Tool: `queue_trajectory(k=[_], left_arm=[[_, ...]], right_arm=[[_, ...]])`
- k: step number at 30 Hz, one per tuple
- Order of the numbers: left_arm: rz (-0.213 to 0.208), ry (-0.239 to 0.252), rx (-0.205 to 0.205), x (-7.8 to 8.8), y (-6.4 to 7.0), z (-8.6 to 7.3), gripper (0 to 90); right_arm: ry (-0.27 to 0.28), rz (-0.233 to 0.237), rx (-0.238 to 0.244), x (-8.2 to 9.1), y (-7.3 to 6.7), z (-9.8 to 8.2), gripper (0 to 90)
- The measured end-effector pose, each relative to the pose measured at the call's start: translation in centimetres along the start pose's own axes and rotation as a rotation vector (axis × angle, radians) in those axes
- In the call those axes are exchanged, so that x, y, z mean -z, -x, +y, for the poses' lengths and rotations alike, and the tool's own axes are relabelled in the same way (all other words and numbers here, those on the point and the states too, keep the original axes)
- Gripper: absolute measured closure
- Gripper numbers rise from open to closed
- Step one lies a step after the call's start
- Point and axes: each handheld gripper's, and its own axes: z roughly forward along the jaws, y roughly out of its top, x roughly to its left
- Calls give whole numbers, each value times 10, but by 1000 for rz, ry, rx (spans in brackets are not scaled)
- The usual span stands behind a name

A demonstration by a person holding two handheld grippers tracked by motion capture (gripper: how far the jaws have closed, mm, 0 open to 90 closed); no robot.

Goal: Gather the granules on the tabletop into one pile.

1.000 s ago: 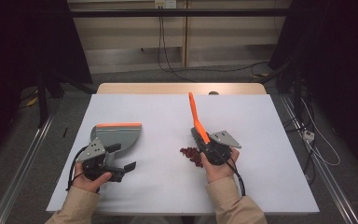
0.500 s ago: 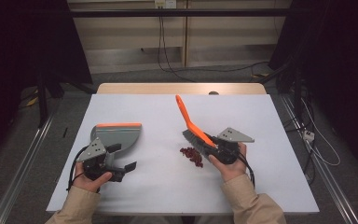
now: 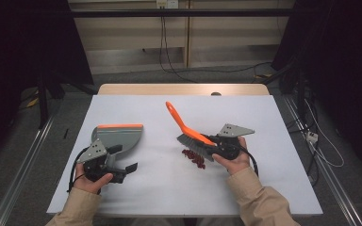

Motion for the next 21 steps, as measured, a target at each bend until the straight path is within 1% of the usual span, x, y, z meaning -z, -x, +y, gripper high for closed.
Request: queue_trajectory(k=[1,5,9,12,14,16,18,19,20,21], left_arm=[[4,-1,-1,0,0,0,56],[4,-1,0,0,0,0,56],[5,-4,-1,0,0,0,56],[4,-6,0,-1,0,0,56],[5,-3,-5,0,-1,0,56],[6,-2,1,0,-1,0,56],[7,-1,5,0,-2,-1,56],[10,-5,-5,0,-3,-1,56],[6,-6,5,0,-3,-1,56],[10,-8,6,0,-3,-1,56]], right_arm=[[-9,27,14,0,-2,0,712],[-18,100,21,0,-10,-2,712],[-26,155,18,-2,-16,-5,712],[-25,202,1,-6,-17,-9,712],[-43,223,6,-10,-15,-14,712],[-67,251,5,-13,-9,-20,712],[-89,253,32,-16,-6,-23,713],[-84,254,42,-17,-4,-23,712],[-74,251,42,-18,-2,-23,712],[-69,257,44,-19,1,-23,713]])
